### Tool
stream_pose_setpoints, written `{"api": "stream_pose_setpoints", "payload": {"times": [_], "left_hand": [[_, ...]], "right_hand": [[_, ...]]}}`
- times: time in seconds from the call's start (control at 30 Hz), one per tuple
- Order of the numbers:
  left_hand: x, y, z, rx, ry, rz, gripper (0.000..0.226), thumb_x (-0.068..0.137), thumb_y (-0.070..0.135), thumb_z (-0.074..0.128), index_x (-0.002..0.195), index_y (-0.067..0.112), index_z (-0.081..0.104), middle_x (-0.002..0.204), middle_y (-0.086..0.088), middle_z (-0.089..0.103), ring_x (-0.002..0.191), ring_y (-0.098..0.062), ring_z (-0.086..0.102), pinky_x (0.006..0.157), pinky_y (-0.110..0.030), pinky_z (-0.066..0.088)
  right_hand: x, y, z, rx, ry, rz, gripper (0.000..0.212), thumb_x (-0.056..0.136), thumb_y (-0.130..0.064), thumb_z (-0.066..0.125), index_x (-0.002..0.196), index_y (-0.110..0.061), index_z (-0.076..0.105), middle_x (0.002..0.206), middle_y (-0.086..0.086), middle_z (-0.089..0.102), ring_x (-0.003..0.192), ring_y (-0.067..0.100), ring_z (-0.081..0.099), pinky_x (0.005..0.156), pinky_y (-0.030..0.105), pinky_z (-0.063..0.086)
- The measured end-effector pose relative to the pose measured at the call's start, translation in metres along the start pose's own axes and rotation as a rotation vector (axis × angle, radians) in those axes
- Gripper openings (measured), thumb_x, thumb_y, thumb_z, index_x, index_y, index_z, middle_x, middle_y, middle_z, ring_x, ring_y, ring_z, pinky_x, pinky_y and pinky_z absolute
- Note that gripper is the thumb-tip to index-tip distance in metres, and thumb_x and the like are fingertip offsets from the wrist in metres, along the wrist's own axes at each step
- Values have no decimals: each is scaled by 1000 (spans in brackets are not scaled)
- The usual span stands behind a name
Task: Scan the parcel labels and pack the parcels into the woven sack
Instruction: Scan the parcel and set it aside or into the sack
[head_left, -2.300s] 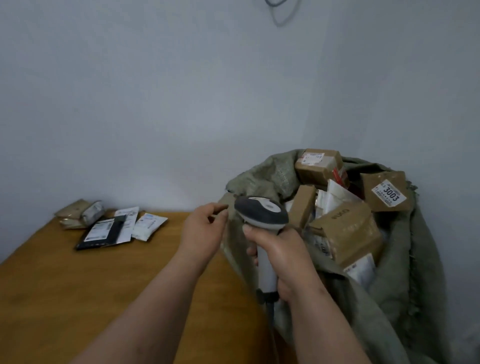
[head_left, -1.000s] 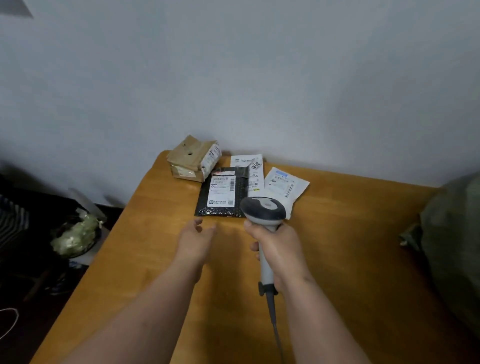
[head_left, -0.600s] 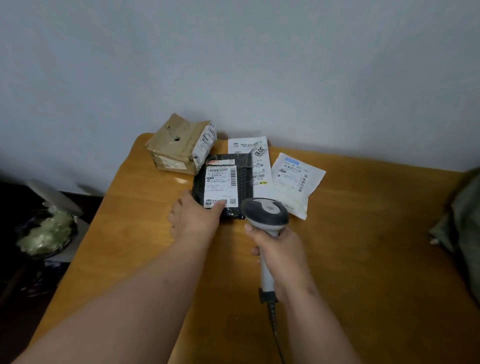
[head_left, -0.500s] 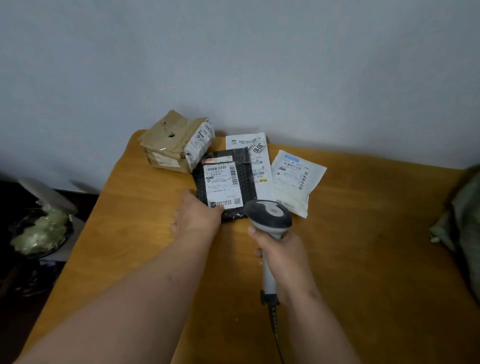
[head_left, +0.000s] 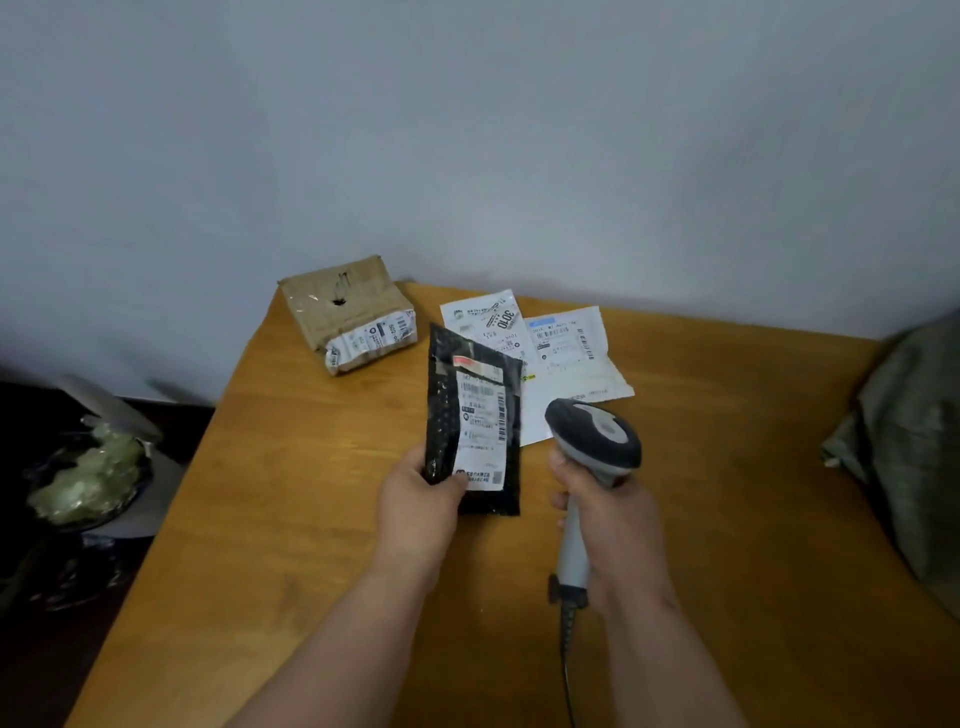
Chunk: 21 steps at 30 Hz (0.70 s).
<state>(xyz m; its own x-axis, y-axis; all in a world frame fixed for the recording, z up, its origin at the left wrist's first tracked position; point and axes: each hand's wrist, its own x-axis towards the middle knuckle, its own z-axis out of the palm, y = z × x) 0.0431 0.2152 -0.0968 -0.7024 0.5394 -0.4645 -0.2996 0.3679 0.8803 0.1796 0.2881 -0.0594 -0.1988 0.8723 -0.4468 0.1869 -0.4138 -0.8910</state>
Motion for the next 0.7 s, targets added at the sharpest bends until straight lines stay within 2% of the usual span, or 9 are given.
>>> {"api": "stream_pose_setpoints", "payload": {"times": [0.07, 0.13, 0.17, 0.23, 0.3, 0.37, 0.43, 0.6, 0.7], "left_hand": [[-18, -3, -4, 110, 57, 161, 47, 90, 2, 66, 122, 36, 66, 110, 11, 64, 100, 4, 61, 89, -19, 51], [-34, -3, -6, 159, 47, 280, 48, 91, 4, 67, 127, 37, 63, 112, 8, 55, 99, 17, 50, 83, -2, 42], [-42, -2, -6, 140, 16, 305, 45, 91, 4, 67, 125, 33, 65, 113, 5, 57, 99, 19, 49, 83, -2, 42], [-62, 2, -6, -17, -73, 229, 36, 94, 4, 64, 119, 28, 69, 114, -2, 67, 103, 3, 61, 94, -23, 51], [-80, 8, -8, -231, -125, 96, 30, 96, 4, 61, 112, 28, 70, 106, -2, 75, 100, -19, 71, 90, -40, 56], [-94, 13, -13, -406, -134, 35, 29, 95, 2, 59, 108, 26, 69, 100, -2, 78, 92, -21, 74, 73, -33, 60], [-110, 16, -17, -492, -118, 24, 30, 94, 0, 59, 111, 24, 68, 100, -4, 78, 89, -20, 75, 63, -27, 59], [-155, 17, -15, -583, -72, 64, 32, 93, -2, 58, 108, 25, 68, 99, -4, 78, 86, -19, 75, 60, -26, 58], [-182, 16, -7, -612, -7, 85, 33, 93, -4, 58, 108, 25, 67, 95, -3, 78, 81, -16, 75, 59, -25, 57]], "right_hand": [[-14, 0, 0, 34, -49, -7, 26, 78, -36, 82, 101, -33, 71, 85, -13, 76, 93, 13, 70, 80, 36, 54], [-30, -3, 2, 77, -123, -21, 22, 78, -35, 83, 95, -43, 74, 93, -20, 75, 104, 14, 68, 92, 41, 53], [-39, -5, 3, 89, -152, -30, 21, 77, -36, 84, 92, -47, 75, 96, -21, 75, 106, 15, 67, 95, 43, 52], [-53, -8, 2, 101, -182, -43, 23, 72, -41, 85, 92, -46, 77, 101, -11, 77, 105, 20, 69, 98, 51, 52], [-65, -12, -5, 118, -177, -55, 23, 71, -39, 84, 93, -36, 78, 100, 0, 78, 101, 27, 71, 98, 59, 52], [-76, -18, -15, 138, -188, -87, 22, 75, -34, 83, 96, -34, 78, 101, 1, 78, 101, 27, 72, 98, 59, 52], [-89, -25, -27, 162, -231, -123, 32, 72, -33, 86, 103, -30, 77, 106, -1, 78, 103, 24, 72, 99, 57, 52], [-127, -38, -64, 92, -272, -183, 18, 81, -27, 82, 95, -39, 78, 102, -4, 78, 103, 26, 71, 98, 57, 52], [-151, -46, -89, 51, -302, -227, 19, 81, -31, 81, 90, -47, 76, 96, -8, 78, 99, 22, 71, 92, 48, 55]]}}
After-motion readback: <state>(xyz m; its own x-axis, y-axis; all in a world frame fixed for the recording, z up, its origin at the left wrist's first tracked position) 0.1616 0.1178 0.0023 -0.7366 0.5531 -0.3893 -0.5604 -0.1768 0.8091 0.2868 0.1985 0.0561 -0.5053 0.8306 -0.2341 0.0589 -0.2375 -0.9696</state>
